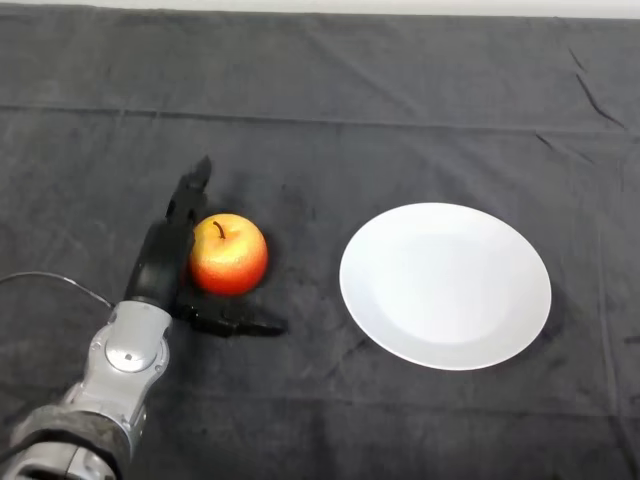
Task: Move the apple to the plate
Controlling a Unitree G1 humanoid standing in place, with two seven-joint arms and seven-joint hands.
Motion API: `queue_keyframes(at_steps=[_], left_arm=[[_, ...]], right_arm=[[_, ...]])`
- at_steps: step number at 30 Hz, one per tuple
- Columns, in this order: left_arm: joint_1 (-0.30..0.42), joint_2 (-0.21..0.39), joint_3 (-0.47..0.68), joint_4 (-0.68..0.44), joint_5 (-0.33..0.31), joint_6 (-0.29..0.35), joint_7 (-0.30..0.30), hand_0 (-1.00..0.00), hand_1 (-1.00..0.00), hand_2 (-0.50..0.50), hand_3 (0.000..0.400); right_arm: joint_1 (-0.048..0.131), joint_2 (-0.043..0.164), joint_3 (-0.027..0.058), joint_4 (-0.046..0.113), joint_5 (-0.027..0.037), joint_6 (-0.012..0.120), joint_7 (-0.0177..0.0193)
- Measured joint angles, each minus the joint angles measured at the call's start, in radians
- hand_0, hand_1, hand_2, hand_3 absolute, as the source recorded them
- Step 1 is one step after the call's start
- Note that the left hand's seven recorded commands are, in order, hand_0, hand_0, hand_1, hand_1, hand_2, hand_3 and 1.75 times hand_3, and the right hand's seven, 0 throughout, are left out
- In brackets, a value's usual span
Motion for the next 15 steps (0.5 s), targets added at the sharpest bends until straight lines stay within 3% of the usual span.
queue_keyframes(at_steps=[1,2,15], left_arm=[[-0.002,0.000,0.000,0.000,0.000,0.000,0.000,-1.00,-0.92,-0.04,0.400],[-0.004,0.000,-0.001,0.000,0.000,0.000,0.000,-1.00,-1.00,0.00,0.400],[-0.062,0.000,-0.009,0.009,0.002,0.015,0.023,-1.00,-1.00,0.00,0.400]], right_arm=[[0.000,0.000,0.0000,0.000,0.0000,0.000,0.0000],[0.000,0.000,0.0000,0.000,0.0000,0.000,0.0000],[0.000,0.000,-0.0001,0.000,0.0000,0.000,0.0000]])
